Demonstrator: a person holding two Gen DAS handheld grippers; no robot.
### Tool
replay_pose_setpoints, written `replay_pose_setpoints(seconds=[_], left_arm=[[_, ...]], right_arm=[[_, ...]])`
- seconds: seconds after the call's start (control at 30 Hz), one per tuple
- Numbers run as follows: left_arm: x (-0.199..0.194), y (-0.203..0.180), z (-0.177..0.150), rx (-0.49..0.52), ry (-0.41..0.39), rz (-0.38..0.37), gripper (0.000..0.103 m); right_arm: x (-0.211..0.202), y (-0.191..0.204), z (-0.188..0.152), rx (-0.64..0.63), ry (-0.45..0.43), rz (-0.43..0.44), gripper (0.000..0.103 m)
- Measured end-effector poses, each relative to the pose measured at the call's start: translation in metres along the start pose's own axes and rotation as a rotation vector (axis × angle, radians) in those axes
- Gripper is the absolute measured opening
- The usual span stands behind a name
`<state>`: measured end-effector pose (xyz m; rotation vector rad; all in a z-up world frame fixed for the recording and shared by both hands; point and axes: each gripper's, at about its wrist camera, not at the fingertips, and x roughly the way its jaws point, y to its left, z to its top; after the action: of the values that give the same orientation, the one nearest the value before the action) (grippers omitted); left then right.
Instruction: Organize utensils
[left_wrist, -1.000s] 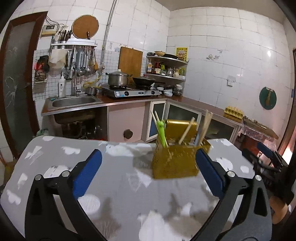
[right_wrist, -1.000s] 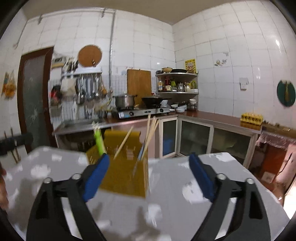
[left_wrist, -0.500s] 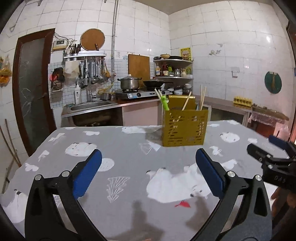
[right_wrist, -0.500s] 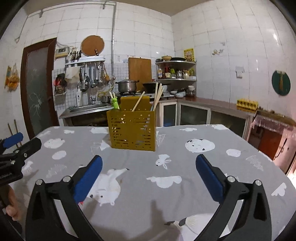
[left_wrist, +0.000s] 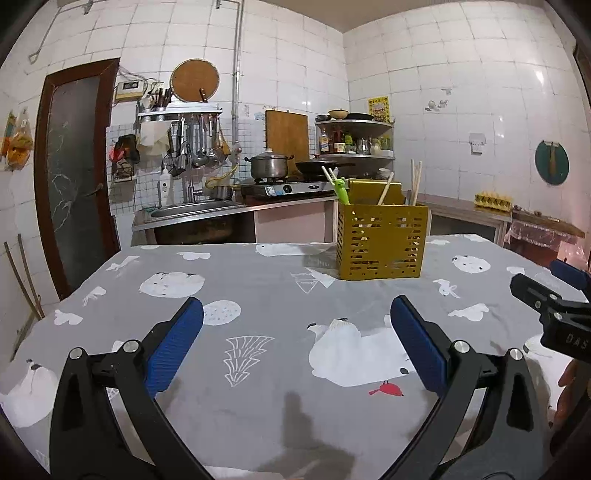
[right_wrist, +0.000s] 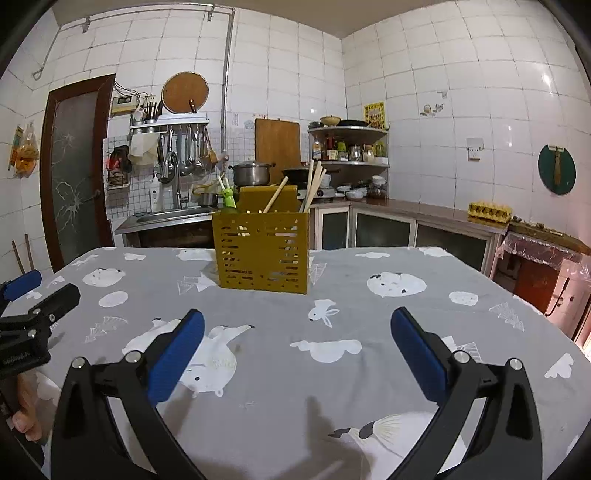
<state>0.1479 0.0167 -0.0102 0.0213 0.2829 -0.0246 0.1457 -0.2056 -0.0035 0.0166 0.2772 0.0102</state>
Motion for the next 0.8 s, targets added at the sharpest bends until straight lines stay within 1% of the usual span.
replay_pose_setpoints(seconds=[0.17,0.47,0.8], left_arm=[[-0.002,0.007,-0.001,-0.034,-0.006,-0.002,0.098],[-0.004,-0.002,-0.003,-0.003,-0.019,-0.021,0.098],[-0.003,0.003,-0.004,-0.020,-0.013,-0.020,0.098]], right_arm=[[-0.005,0.001,-0.001,-0.001,-0.023,-0.016,0.099],[-0.012,0.000,-0.001,0.000,-0.052,-0.037,0.099],[-0.014,0.002,0.000,-0.011,-0.053,-0.039,0.099]])
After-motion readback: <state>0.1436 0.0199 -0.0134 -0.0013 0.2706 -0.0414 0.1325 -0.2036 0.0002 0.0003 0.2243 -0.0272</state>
